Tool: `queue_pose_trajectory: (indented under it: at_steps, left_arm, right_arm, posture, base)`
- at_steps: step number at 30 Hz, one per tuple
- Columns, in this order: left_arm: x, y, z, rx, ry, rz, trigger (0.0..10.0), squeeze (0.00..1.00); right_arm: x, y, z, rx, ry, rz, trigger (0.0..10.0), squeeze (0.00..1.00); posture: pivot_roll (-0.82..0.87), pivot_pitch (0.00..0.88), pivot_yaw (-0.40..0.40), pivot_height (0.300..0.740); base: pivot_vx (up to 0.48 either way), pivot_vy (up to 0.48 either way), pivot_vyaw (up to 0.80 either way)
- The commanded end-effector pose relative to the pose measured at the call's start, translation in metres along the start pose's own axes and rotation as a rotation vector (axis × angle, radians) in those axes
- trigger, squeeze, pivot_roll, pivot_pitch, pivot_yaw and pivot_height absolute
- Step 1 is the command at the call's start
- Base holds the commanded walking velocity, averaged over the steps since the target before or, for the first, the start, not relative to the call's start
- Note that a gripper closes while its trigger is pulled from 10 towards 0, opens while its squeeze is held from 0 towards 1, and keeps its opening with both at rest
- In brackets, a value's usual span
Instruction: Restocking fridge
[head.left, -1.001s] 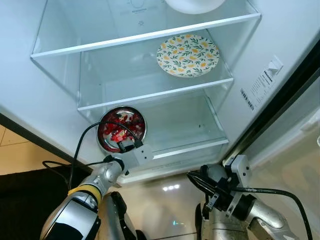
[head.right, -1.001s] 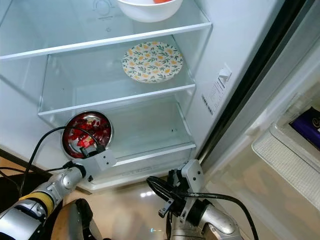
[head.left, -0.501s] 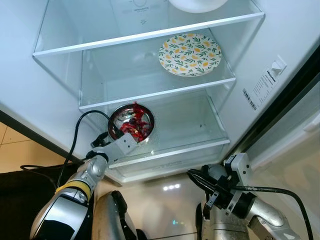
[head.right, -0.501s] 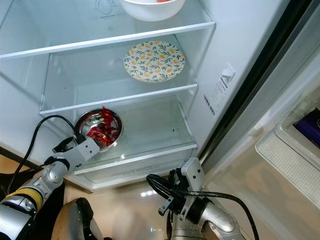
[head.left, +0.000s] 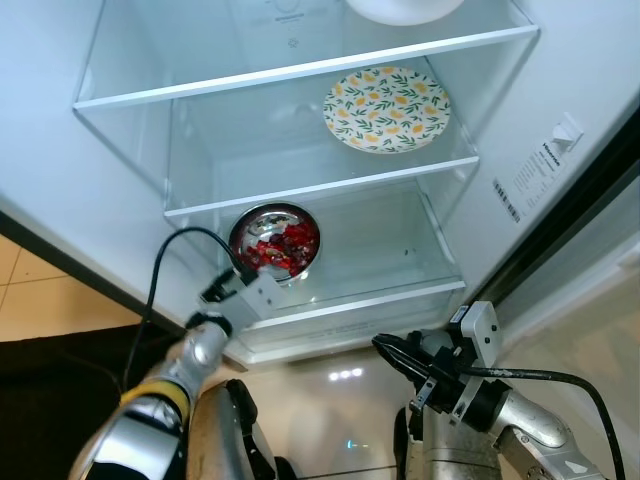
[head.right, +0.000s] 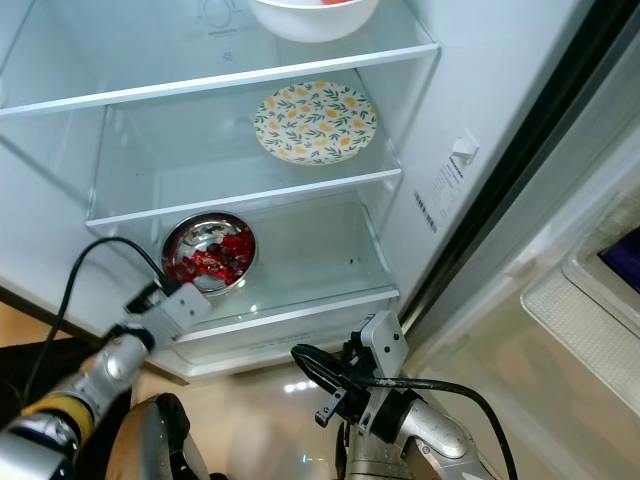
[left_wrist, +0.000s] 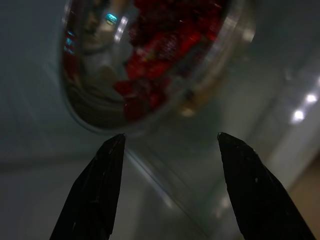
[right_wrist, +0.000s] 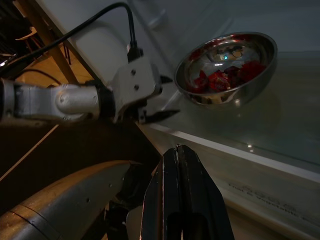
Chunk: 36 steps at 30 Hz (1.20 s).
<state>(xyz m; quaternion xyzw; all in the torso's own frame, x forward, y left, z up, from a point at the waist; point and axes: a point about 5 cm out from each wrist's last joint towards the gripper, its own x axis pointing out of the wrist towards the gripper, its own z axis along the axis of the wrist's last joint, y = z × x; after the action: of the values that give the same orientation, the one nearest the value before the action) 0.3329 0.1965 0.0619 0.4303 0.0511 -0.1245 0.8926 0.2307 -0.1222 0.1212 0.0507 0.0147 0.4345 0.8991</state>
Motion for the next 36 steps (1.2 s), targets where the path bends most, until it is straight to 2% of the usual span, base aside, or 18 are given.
queue_pose_trajectory:
  at_steps: [1, 14, 21, 26, 28, 29, 34, 36]
  left_arm:
    - [-0.005, -0.009, -0.004, -0.016, 0.003, -0.030, 10.0, 0.00]
    - [-0.009, -0.015, 0.004, -0.021, -0.081, -0.025, 10.0, 0.00]
    - [-0.012, -0.024, 0.020, -0.036, -0.209, -0.038, 10.0, 0.00]
    - [-0.014, -0.029, 0.027, -0.058, -0.254, -0.045, 10.0, 0.00]
    - [-0.015, -0.032, 0.031, -0.067, -0.277, -0.052, 10.0, 0.00]
    - [-0.017, -0.041, 0.040, -0.096, -0.319, -0.074, 10.0, 0.00]
    - [-0.021, -0.054, 0.049, -0.144, -0.352, -0.106, 10.0, 0.00]
    - [-0.023, -0.064, 0.053, -0.210, -0.356, -0.127, 10.0, 0.00]
  right_arm:
    - [-0.001, 0.003, -0.008, 0.029, 0.016, 0.007, 10.0, 0.00]
    - [0.006, -0.007, -0.006, 0.008, -0.003, 0.008, 10.0, 0.00]
    - [0.010, -0.011, -0.004, -0.001, -0.009, 0.022, 10.0, 0.00]
    - [0.012, -0.012, -0.005, -0.002, -0.008, 0.038, 10.0, 0.00]
    - [0.014, -0.013, -0.005, -0.003, -0.006, 0.047, 10.0, 0.00]
    - [0.017, -0.016, -0.005, -0.006, -0.004, 0.056, 10.0, 0.00]
    - [0.021, -0.022, -0.006, -0.016, -0.003, 0.047, 10.0, 0.00]
    - [0.024, -0.028, -0.006, -0.026, 0.001, 0.029, 10.0, 0.00]
  posture:
    - [-0.20, 0.354, 0.105, 0.445]
    - [-0.18, 0.299, 0.117, 0.445]
    - [-0.17, 0.273, 0.120, 0.445]
    - [-0.17, 0.251, 0.119, 0.445]
    - [-0.16, 0.240, 0.121, 0.445]
    - [-0.15, 0.221, 0.122, 0.445]
    - [-0.14, 0.200, 0.122, 0.445]
    - [-0.14, 0.186, 0.120, 0.445]
  base:
    - [0.000, 0.000, 0.00]
    - [0.000, 0.000, 0.00]
    - [0.000, 0.000, 0.00]
    - [0.000, 0.000, 0.00]
    - [0.000, 0.000, 0.00]
    - [0.000, 0.000, 0.00]
    - [0.000, 0.000, 0.00]
    - [0.000, 0.000, 0.00]
